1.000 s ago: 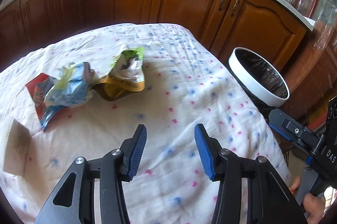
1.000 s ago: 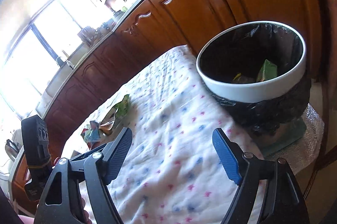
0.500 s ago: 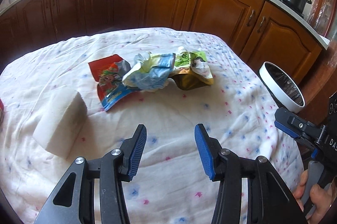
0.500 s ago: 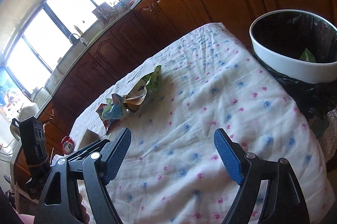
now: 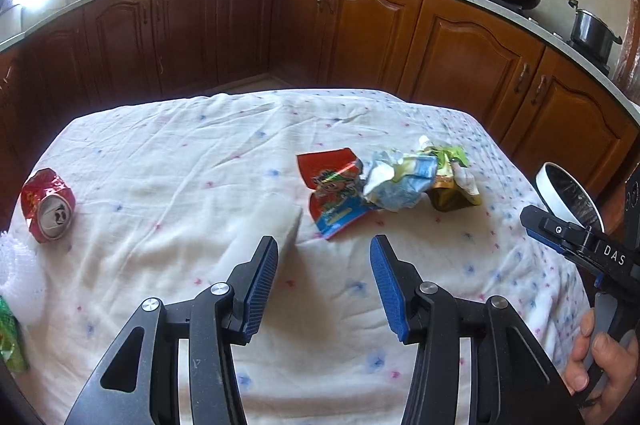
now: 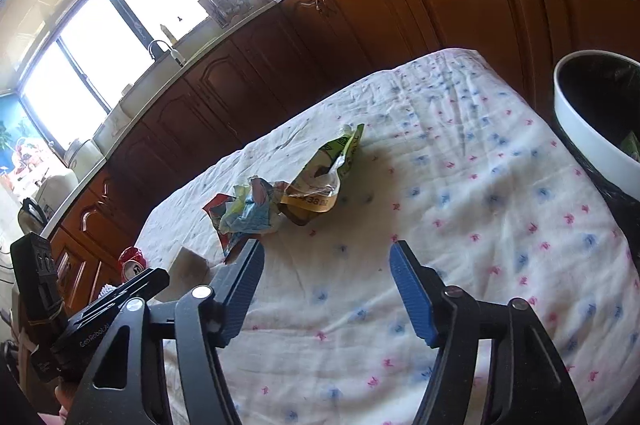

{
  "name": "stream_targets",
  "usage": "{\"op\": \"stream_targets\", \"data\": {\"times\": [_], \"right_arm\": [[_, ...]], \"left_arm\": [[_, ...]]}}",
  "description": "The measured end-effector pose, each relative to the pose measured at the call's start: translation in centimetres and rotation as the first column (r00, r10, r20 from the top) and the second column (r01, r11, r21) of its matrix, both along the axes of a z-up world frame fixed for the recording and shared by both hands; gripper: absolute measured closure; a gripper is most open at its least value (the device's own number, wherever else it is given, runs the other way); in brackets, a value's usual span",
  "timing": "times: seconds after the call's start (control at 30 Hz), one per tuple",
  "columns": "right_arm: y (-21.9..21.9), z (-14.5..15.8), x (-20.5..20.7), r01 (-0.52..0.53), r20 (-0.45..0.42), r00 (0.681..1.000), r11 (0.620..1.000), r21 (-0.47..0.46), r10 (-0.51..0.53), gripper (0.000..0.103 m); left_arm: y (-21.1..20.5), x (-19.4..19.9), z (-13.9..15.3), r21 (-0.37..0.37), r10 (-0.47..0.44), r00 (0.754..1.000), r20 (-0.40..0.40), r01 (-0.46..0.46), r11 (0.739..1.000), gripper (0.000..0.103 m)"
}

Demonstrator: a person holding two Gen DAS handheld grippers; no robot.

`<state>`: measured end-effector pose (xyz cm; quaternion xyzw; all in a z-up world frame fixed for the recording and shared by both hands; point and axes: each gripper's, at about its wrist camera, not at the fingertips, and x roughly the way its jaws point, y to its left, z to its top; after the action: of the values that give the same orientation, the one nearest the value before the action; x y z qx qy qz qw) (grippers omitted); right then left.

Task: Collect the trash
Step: 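Grasp the white foam block with the left tool while the right tool grasps the blue-white wrapper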

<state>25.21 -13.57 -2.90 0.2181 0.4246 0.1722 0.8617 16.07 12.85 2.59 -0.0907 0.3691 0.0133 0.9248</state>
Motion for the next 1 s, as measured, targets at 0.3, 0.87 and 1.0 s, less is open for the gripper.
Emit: {"op": "stream_targets", "data": {"times": [0.3, 0.87, 1.0], "right_arm": [[4.6, 0.0, 3.2, -0.092, 0.014, 0.996, 0.996, 0.001, 0.092, 0.055], [8.3, -1.8, 5.3, -0.158, 0.006, 0.987, 0.987, -0.025, 0.158, 0.098], [6.7, -0.7, 3.7, -0.148, 0.025, 0.989, 0.989, -0.006, 0.148, 0.098]], "left_arm": [[2.9, 0.1, -1.4, -0.003, 0.039, 0.998, -0.055, -0.039, 0.999, 0.042], [2.0, 2.9, -3.4, -0.01, -0.007, 0.997, -0.075, 0.006, 1.0, 0.069], [0.7, 3.2, -2.5, -0.038, -0.044, 0.998, -0.049, 0.043, 0.998, 0.069]]}}
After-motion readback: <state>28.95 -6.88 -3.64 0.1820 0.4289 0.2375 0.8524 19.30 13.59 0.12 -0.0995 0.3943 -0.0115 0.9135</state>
